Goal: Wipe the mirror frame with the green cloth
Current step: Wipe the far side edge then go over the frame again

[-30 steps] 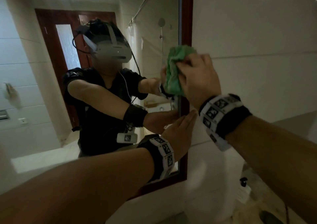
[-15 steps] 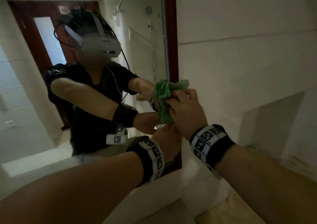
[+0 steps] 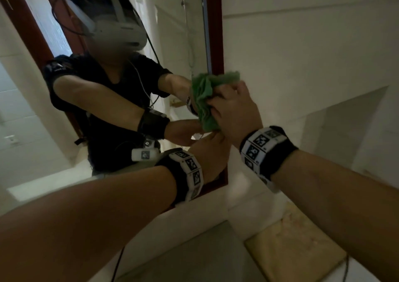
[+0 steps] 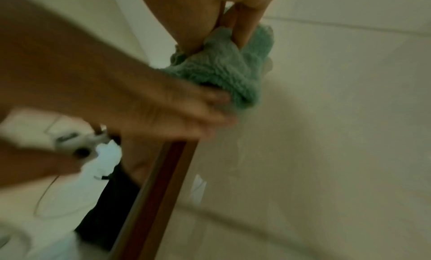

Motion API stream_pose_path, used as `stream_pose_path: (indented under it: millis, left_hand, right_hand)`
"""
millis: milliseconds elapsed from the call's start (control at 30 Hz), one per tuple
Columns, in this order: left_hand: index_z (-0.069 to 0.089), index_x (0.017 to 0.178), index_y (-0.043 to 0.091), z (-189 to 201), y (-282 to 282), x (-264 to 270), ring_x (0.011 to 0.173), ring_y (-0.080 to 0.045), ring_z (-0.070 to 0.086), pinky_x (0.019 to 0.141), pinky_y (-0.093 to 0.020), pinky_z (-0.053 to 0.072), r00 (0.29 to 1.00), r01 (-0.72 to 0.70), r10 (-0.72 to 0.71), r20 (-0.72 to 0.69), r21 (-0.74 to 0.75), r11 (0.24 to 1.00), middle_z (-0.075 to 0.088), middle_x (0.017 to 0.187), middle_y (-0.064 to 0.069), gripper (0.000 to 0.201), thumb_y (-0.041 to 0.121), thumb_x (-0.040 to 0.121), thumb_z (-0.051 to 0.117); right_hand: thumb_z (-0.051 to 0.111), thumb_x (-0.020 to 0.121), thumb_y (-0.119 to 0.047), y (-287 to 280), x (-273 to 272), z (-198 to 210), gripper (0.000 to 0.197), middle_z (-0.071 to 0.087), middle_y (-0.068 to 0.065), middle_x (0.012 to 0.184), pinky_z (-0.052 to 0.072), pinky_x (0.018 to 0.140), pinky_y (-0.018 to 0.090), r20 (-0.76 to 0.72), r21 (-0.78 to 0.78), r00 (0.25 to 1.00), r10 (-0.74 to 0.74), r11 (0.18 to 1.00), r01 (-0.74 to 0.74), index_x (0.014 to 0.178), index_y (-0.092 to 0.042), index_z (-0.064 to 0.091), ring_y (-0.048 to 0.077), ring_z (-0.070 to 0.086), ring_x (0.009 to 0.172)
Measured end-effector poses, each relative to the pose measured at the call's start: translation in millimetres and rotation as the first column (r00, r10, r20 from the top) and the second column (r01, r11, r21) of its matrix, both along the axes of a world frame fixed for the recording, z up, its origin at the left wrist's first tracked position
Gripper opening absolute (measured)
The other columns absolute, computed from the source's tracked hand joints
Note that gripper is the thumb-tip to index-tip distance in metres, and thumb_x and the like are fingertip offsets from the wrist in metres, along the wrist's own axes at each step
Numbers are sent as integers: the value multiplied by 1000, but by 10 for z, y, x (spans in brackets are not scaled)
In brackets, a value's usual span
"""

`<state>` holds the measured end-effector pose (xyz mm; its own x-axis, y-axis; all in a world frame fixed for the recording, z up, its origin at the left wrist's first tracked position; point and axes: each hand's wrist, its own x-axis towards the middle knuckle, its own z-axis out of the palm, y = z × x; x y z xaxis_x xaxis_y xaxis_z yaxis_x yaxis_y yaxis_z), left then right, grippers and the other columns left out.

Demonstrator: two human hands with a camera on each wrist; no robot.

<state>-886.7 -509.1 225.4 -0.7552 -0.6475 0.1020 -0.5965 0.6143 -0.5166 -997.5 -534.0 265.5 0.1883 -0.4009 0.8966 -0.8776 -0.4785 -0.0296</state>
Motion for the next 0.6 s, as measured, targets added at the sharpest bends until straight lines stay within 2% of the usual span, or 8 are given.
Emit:
stream_pose_path:
  millis: [33, 67, 133, 267, 367, 433, 500, 600]
  left_hand:
    - [71, 93, -5, -49, 9, 37, 77, -34, 67, 62, -33, 54, 998, 55, -55, 11, -38, 998, 69, 92, -20, 27, 5, 69, 67]
    - [73, 78, 0, -117, 6, 83, 65, -29, 66, 54, -29, 52, 992, 108, -102, 79, -73, 991, 69, 77, -14, 17, 9, 66, 66]
    - [73, 71, 4, -296, -19, 183, 67, -28, 64, 61, -33, 55, 965, 255, -254, 66, -9, 967, 67, 72, -11, 23, 10, 76, 51]
    - [71, 75, 9, -483, 49, 291, 75, -26, 58, 71, -35, 52, 956, 279, -272, -113, 50, 959, 64, 80, -8, 8, 10, 77, 64]
    - [70, 80, 7, -765, 73, 304, 73, -27, 58, 67, -34, 54, 947, 213, -182, -266, 94, 972, 62, 82, -9, 21, 8, 75, 49]
    - [70, 87, 4, -992, 111, 260, 75, -29, 60, 67, -34, 55, 927, 172, -106, -361, 155, 973, 63, 87, -12, 27, 8, 74, 46]
    - [69, 95, 2, -1192, 176, 205, 81, -30, 62, 69, -36, 57, 921, 81, 7, -390, 210, 974, 65, 92, -13, 29, 8, 67, 64]
    - [61, 119, -1, -1454, 291, 87, 97, -31, 65, 82, -38, 56, 860, -23, 162, -484, 280, 960, 63, 112, -17, 63, 9, 59, 76]
  right_hand:
    - [79, 73, -17, 11, -11, -144, 17, 69, 5, 102, 56, 62, 33, -24, 56, 1000, -16, 998, 17, 90, -12, 77, 24, 34, 104]
    - [78, 73, -19, 24, -22, -287, 21, 68, 5, 106, 57, 60, 35, -42, 103, 999, -30, 994, 34, 93, -14, 76, 25, 33, 106]
    - [74, 76, -26, 60, -44, -560, 31, 65, 4, 116, 58, 63, 38, -84, 233, 996, -26, 971, 45, 106, -17, 72, 25, 32, 112]
    - [66, 84, -21, 175, -87, -1123, 28, 63, 7, 120, 59, 66, 41, -110, 374, 991, 82, 927, -35, 111, -11, 70, 22, 32, 109]
    - [42, 90, -29, 216, -67, -1447, 40, 61, 7, 121, 58, 78, 34, -51, 443, 993, 105, 893, -71, 119, -13, 65, 19, 36, 107]
    - [46, 85, -20, 218, -92, -1607, 36, 67, 7, 111, 55, 79, 31, -60, 436, 988, 144, 894, -104, 110, -10, 70, 21, 42, 100]
    - [51, 79, -14, 238, -115, -1723, 33, 69, 8, 103, 53, 84, 32, -57, 429, 982, 181, 892, -140, 104, -9, 72, 26, 54, 96]
    - [67, 67, -4, 311, -121, -1797, 36, 73, 14, 98, 58, 77, 36, 0, 520, 977, 213, 835, -181, 102, -4, 73, 33, 71, 84]
